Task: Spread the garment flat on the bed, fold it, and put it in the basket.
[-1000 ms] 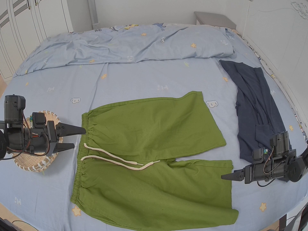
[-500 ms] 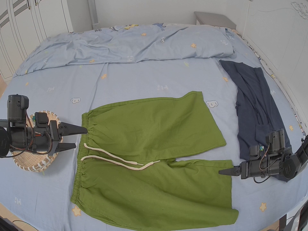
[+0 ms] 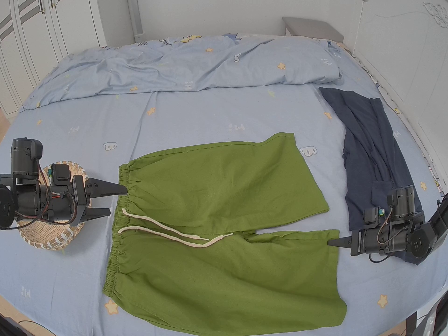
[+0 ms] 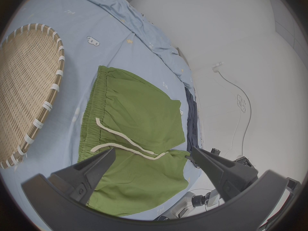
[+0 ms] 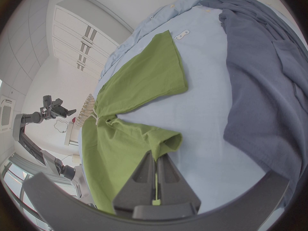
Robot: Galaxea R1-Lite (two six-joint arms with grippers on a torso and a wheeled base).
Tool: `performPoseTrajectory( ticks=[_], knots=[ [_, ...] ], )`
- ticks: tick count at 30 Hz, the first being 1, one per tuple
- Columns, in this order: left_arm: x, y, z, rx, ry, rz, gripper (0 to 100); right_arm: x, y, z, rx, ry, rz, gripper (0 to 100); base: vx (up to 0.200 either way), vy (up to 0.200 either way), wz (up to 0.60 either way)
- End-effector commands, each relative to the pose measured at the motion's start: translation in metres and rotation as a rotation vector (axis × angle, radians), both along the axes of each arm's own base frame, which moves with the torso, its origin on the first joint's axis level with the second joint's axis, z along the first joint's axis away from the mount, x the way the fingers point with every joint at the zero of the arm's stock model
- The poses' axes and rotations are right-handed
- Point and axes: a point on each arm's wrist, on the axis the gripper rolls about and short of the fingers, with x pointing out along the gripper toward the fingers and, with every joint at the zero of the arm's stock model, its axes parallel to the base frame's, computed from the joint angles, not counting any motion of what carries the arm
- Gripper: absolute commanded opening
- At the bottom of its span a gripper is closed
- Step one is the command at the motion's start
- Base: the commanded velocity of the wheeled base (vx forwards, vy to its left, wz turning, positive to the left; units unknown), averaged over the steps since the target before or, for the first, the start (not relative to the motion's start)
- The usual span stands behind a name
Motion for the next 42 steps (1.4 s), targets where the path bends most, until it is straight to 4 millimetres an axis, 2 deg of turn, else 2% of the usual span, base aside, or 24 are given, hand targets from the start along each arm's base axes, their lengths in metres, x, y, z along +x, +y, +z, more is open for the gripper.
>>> performPoseTrajectory(
  ticks=[1, 5, 7, 10, 19, 20, 23, 29, 32, 33, 34, 35, 38, 42],
  knots=[
    [0.001, 0.002, 0.000, 0.000, -0.001, 0.008, 100, 0.011, 0.000, 0.006, 0.020, -0.020, -0.025, 0, 0.000, 0.000, 0.00],
    [0.001, 0.002, -0.001, 0.001, 0.001, 0.007, 100, 0.025, -0.003, 0.012, 0.039, -0.041, -0.053, 0, 0.000, 0.000, 0.00],
    [0.001, 0.002, -0.001, 0.001, 0.001, 0.007, 100, 0.025, -0.003, 0.012, 0.039, -0.041, -0.053, 0, 0.000, 0.000, 0.00],
    [0.003, 0.002, -0.005, 0.004, 0.014, 0.008, 100, 0.039, -0.004, 0.010, 0.039, -0.049, -0.062, 0, 0.000, 0.000, 0.00],
    [0.006, 0.003, -0.011, 0.005, 0.036, 0.008, 100, 0.054, -0.006, 0.003, 0.040, -0.045, -0.074, 0, 0.000, 0.000, 0.00],
    [0.005, 0.003, -0.012, 0.004, 0.041, 0.006, 100, 0.054, -0.006, 0.003, 0.040, -0.047, -0.074, 100, 0.000, 0.000, 0.00],
    [0.002, 0.002, -0.015, 0.003, 0.057, 0.007, 100, 0.055, -0.006, 0.004, 0.042, -0.049, -0.071, 100, 0.000, 0.000, 0.00],
    [-0.027, 0.001, -0.028, -0.002, 0.111, 0.009, 100, 0.051, -0.007, 0.007, 0.044, -0.051, -0.073, 100, 0.000, 0.000, 0.00],
    [-0.042, 0.000, -0.043, -0.004, 0.165, 0.006, 100, 0.045, -0.008, 0.016, 0.050, -0.068, -0.079, 100, 0.000, 0.000, 0.00],
    [-0.050, 0.000, -0.051, -0.002, 0.196, 0.006, 100, 0.038, -0.010, 0.020, 0.057, -0.066, -0.090, 100, 0.000, 0.000, 0.00],
    [-0.050, 0.000, -0.051, -0.002, 0.196, 0.006, 100, 0.038, -0.010, 0.020, 0.057, -0.066, -0.090, 100, 0.000, 0.000, 0.00],
    [-0.060, 0.004, -0.057, -0.003, 0.219, 0.029, 100, 0.027, -0.011, 0.025, 0.060, -0.069, -0.094, 100, 0.000, 0.000, 0.00],
    [-0.074, 0.014, -0.063, 0.002, 0.215, 0.064, 100, 0.010, -0.013, 0.030, 0.061, -0.072, -0.096, 100, 0.000, 0.000, 0.00],
    [-0.089, 0.023, -0.076, -0.003, 0.211, 0.042, 100, -0.012, -0.016, 0.031, 0.071, -0.039, -0.114, 100, 0.000, 0.000, 0.00]
  ],
)
